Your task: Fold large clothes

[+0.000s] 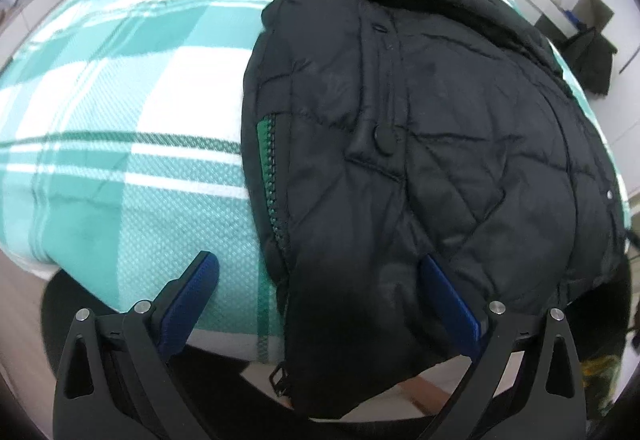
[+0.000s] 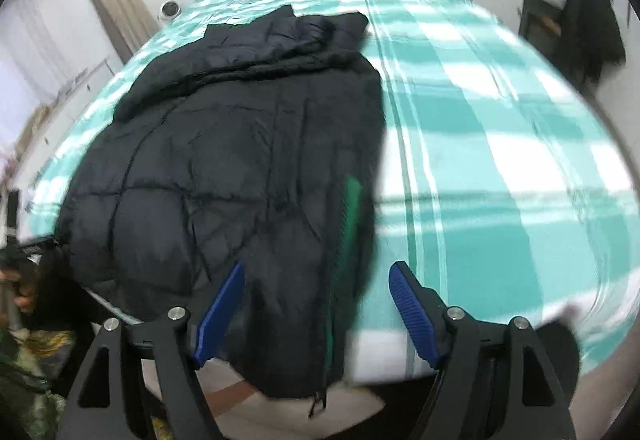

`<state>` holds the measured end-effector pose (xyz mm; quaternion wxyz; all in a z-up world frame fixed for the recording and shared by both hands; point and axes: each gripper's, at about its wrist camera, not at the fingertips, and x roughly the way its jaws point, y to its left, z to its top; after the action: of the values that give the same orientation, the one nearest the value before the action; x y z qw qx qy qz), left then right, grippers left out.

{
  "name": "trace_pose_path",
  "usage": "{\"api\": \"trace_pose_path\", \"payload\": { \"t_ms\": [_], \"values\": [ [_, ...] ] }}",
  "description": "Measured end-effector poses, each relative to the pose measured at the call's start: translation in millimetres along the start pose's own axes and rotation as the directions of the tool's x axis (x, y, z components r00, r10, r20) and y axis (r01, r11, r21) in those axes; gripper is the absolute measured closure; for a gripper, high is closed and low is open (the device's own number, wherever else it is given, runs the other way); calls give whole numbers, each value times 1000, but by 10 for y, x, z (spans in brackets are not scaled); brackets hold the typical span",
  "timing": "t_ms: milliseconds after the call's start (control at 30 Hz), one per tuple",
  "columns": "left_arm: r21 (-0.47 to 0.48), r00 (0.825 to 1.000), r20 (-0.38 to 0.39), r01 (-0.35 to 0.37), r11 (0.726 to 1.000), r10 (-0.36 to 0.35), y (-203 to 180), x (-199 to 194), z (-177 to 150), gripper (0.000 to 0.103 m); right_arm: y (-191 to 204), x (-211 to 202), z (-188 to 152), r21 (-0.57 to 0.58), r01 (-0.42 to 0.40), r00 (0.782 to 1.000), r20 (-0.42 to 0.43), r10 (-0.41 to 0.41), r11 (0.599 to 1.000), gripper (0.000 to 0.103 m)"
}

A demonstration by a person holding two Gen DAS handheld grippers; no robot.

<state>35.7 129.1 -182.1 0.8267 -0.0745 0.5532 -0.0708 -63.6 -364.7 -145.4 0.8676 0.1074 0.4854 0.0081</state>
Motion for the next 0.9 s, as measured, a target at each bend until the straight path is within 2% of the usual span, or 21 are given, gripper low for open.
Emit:
{"api": "trace_pose_path", "payload": {
  "t_ms": [133, 233, 267, 300, 333, 367, 433, 467, 567, 667, 800, 900],
  "values": [
    [3, 1000, -18, 20, 1000, -20, 37, 121, 22, 1, -139, 292, -123, 72, -106, 988, -101, 113, 992, 23],
    [12, 998, -32, 49, 999, -48, 37, 131, 7, 1, -140, 434, -199, 113, -195, 967, -141, 210, 974, 23],
    [17, 998, -38, 59, 998, -58, 46, 116, -29, 1, -131, 426, -199, 114, -220, 963, -135, 235, 969, 27],
    [21, 997, -42, 64, 998, -63, 41, 109, -44, 2, -123, 412, -202, 111, -234, 960, -130, 247, 966, 36],
    [25, 997, -45, 67, 997, -66, 34, 99, -58, 9, -108, 399, -196, 101, -226, 963, -125, 238, 969, 65],
    [26, 996, -51, 79, 997, -77, 27, 86, -67, 24, -99, 384, -188, 93, -216, 966, -121, 227, 972, 70],
    [5, 990, -69, 124, 992, -124, 1, 36, -134, 45, -78, 323, -179, 93, -222, 966, -112, 231, 971, 75],
    [0, 992, -71, 106, 994, -106, 10, 9, -139, 57, -43, 281, -162, 84, -223, 967, -106, 231, 971, 77],
    [-11, 990, -73, 119, 993, -119, 26, -101, -124, 79, 9, 149, -104, 62, -233, 967, -88, 238, 970, 80],
    [11, 991, -52, 123, 992, -122, -49, -302, -77, 86, 71, -26, -14, 37, -258, 964, -63, 260, 965, 82],
    [30, 988, -3, 154, 988, -154, -83, -648, -30, 87, 112, -306, 119, -4, -292, 956, -30, 292, 956, 84],
    [24, 980, 15, 198, 980, -198, -59, -902, -33, 88, 89, -500, 151, -5, -336, 941, -26, 336, 942, 84]
  ]
}}
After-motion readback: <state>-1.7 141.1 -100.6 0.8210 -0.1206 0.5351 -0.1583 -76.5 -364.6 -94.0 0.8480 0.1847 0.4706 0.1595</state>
